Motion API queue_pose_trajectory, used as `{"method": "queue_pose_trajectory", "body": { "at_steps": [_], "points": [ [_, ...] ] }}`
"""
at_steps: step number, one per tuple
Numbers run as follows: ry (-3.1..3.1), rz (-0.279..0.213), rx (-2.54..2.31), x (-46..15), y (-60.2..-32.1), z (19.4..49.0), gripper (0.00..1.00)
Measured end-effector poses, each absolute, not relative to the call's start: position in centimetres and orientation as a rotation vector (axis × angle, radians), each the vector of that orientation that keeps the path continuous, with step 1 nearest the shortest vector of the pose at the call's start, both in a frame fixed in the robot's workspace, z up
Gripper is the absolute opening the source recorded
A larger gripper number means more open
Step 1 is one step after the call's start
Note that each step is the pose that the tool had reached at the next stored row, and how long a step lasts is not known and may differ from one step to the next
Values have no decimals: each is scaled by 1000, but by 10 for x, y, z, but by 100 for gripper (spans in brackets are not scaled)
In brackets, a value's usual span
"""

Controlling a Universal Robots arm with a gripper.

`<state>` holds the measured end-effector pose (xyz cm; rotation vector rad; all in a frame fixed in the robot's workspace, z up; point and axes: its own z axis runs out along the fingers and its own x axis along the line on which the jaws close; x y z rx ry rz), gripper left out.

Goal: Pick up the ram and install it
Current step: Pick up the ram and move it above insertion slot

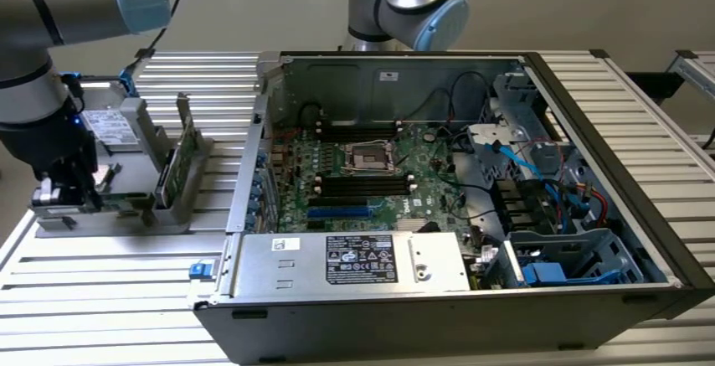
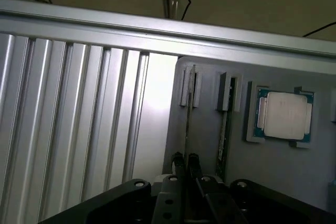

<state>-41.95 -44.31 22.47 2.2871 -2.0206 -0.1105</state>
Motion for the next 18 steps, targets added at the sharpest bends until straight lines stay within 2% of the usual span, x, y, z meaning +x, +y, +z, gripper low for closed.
{"method": "queue_pose_trajectory", "body": {
  "at_steps": [18],
  "points": [
    [-2006,-146,2272,-405,-447,289,14]
  ]
}}
